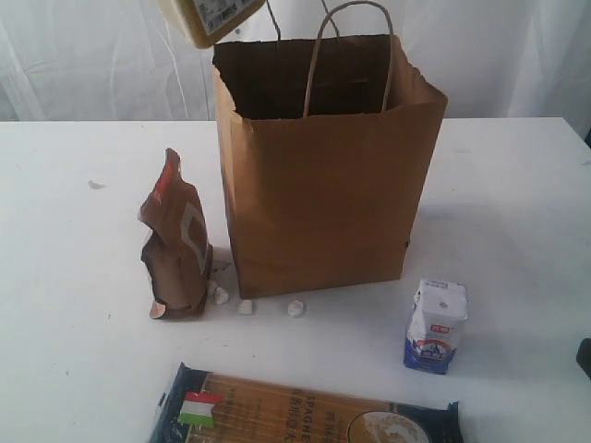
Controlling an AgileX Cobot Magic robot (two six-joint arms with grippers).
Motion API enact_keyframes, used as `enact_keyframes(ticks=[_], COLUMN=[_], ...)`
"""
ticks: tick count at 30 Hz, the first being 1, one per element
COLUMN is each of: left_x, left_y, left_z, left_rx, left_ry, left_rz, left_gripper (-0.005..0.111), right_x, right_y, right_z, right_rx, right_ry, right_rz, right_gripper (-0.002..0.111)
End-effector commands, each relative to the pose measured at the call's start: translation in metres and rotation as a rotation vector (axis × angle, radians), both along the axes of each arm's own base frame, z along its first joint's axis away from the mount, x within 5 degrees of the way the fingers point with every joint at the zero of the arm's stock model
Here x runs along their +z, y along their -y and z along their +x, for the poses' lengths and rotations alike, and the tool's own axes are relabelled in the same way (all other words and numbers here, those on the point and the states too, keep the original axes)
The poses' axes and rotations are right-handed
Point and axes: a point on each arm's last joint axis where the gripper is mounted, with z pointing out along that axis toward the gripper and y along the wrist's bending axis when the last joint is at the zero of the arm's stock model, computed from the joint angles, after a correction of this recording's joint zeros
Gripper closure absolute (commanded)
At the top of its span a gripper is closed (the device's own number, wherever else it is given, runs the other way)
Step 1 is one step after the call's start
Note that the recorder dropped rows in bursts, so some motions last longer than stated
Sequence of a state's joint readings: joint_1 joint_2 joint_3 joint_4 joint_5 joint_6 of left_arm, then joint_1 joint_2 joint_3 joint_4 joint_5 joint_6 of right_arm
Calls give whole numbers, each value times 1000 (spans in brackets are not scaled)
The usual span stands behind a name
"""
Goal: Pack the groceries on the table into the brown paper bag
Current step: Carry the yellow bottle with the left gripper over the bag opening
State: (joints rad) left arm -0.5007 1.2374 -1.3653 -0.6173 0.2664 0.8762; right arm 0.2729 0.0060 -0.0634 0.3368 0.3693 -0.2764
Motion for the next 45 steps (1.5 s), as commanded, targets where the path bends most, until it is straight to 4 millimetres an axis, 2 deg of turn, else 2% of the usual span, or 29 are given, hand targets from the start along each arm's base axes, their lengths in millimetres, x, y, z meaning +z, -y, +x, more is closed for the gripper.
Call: enact_keyframes(ticks=[1,5,9,17,23,30,45], left_x=[22,26,13,14,0,-20,-67], left_y=[2,6,13,28,31,28,48], left_z=[-17,-17,0,20,36,48,66], left_rx=[-113,-155,-132,-168,-157,-247,-414], left_ry=[68,92,68,57,18,-94,-254], left_rz=[-122,-169,-146,-126,-96,-52,32], left_gripper=[107,107,107,107,107,107,107], right_x=[-1,-1,-1,-1,-1,-1,-1], right_y=[0,0,0,0,0,0,0], right_z=[0,0,0,0,0,0,0], right_rx=[-6,-6,-6,-6,-6,-6,-6], right_ry=[2,2,2,2,2,2,2], right_rz=[8,8,8,8,8,8,8], right_gripper=[108,108,108,108,108,108,108])
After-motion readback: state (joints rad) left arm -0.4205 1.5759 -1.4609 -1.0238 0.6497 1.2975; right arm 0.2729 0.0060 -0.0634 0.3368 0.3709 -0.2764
